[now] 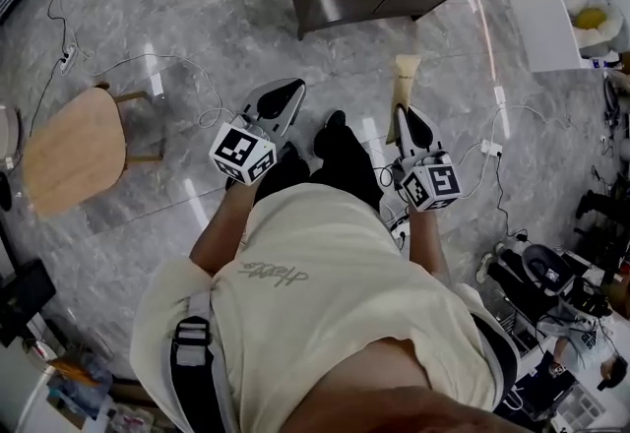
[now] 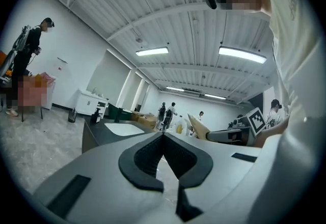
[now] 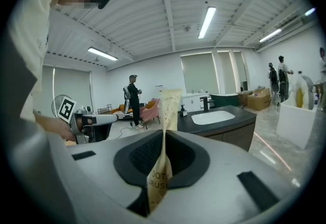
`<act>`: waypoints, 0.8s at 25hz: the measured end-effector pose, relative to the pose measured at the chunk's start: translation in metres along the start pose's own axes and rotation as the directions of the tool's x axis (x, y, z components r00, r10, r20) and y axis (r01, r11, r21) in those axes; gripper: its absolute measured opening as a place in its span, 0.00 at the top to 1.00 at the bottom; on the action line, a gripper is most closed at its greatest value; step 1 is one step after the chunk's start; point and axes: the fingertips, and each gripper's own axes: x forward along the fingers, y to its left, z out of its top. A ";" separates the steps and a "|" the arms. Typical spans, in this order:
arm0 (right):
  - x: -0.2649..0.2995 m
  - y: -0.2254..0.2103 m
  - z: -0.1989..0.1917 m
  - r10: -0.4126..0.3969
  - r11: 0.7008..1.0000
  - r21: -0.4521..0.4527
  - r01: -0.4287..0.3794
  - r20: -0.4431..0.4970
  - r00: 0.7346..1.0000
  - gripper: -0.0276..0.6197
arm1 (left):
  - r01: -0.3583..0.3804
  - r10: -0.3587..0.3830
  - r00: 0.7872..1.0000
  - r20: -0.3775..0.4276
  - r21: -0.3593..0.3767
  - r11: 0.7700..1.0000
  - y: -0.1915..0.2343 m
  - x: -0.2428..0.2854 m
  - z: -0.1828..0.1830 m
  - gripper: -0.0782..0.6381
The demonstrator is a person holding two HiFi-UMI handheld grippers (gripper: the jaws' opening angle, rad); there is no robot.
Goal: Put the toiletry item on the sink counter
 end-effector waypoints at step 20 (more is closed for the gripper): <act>0.117 -0.163 0.063 0.115 0.993 -0.045 -0.111 0.077 0.990 0.93 | -0.065 0.071 0.997 -0.037 0.137 0.988 0.041 0.187 0.062 0.89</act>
